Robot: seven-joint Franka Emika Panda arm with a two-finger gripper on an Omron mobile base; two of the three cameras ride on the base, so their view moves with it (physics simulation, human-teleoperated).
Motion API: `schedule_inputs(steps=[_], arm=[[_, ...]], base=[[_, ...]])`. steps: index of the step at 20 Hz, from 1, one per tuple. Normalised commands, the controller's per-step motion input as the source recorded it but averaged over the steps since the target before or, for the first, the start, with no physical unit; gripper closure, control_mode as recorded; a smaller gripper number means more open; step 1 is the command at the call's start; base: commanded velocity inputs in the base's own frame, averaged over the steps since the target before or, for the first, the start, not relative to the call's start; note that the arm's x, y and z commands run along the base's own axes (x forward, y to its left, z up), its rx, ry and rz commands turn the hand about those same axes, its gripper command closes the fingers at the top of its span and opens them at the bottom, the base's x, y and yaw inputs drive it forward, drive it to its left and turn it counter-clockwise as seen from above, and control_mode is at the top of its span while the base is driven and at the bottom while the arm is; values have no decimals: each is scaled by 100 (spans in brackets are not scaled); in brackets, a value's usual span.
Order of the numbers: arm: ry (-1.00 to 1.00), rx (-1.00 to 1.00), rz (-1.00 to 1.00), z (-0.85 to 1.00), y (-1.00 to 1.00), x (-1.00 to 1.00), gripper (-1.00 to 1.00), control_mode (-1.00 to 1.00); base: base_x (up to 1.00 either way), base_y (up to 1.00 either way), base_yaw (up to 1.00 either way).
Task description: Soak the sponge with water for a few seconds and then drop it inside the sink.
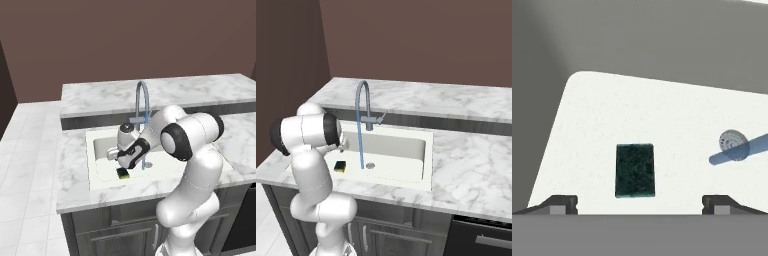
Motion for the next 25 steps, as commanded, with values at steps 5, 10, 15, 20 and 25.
schedule_inputs(steps=[5,10,15,20,25], arm=[[0,0,-5,71,0,0,-100,-100],[0,0,-1,67,0,0,-100,-100],[0,0,0,65,1,0,-100,-100],[0,0,0,66,0,0,-100,-100],[0,0,0,51,4,-17,-100,-100]], base=[[0,0,0],[0,0,0],[0,0,0],[0,0,0],[0,0,0]])
